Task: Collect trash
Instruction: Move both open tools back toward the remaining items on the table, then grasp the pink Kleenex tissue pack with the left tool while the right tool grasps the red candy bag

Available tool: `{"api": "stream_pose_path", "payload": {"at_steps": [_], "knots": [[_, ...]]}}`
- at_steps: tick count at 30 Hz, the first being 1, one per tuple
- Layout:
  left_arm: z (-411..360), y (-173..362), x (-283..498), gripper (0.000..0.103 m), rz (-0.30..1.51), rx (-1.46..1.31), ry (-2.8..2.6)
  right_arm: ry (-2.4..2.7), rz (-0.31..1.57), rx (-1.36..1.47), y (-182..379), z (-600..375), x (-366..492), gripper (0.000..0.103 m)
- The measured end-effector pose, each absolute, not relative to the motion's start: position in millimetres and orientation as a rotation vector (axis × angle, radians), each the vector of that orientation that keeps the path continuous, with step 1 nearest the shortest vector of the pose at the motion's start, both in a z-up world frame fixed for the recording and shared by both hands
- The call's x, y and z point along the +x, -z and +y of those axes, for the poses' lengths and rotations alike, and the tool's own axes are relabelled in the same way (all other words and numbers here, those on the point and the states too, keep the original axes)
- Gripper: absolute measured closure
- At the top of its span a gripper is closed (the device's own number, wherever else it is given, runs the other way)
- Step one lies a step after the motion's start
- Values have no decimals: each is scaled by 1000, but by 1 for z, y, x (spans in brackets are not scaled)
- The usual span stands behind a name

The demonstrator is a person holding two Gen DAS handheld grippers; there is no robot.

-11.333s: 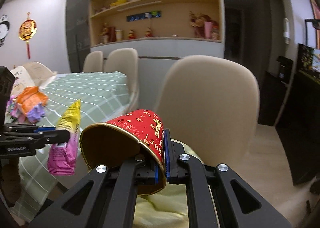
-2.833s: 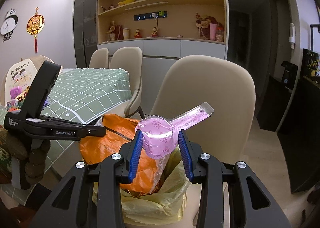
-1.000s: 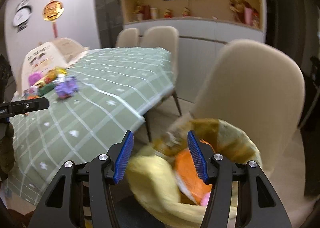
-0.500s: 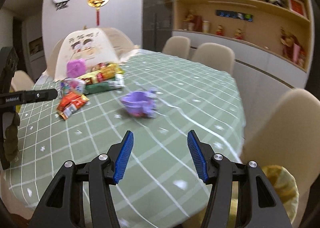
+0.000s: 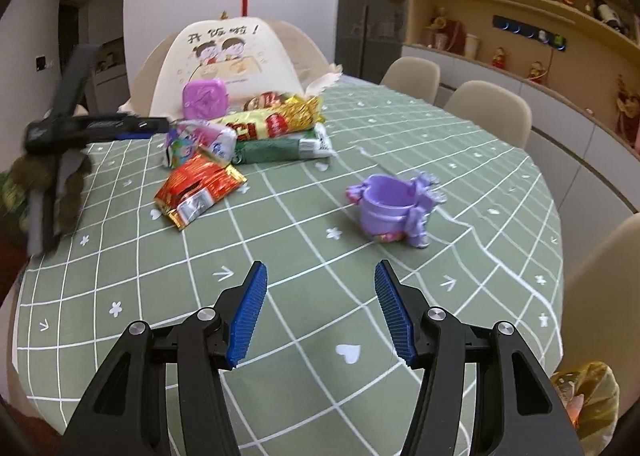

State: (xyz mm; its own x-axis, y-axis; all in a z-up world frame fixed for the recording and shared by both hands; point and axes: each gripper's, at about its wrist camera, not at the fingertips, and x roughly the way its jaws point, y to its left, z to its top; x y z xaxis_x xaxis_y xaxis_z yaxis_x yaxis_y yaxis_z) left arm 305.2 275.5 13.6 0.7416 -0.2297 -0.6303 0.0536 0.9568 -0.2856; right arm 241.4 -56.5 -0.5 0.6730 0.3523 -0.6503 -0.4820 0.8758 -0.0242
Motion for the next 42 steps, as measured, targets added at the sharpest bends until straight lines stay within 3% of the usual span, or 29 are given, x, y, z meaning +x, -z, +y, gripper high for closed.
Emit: {"api": "stream_pose_path", "payload": {"at_steps": [3,4,5,8,14,20,21,23,42], "knots": [[283,0,326,42,790,-355,194,-489,715,-180,3,-56,245,50],[282,2,326,46,801,-373,205,-495,723,-171,2,-54,246,50],[280,3,327,60,807,-384,223,-501,730,-162,2,-52,247,50],[271,3,320,80,827,-339,211,-548,749,-121,-1,-38,251,50],[261,3,277,87,854,-299,224,-600,751,-138,-4,8,255,50],[260,1,228,85,860,-289,248,-618,786,-83,-3,53,279,50],[261,0,223,81,859,-286,252,-616,800,-55,-1,58,285,50],[261,-2,216,59,848,-272,248,-616,831,-22,2,66,295,50],[275,-10,227,47,782,-255,159,-729,917,-129,16,67,287,52]]}}
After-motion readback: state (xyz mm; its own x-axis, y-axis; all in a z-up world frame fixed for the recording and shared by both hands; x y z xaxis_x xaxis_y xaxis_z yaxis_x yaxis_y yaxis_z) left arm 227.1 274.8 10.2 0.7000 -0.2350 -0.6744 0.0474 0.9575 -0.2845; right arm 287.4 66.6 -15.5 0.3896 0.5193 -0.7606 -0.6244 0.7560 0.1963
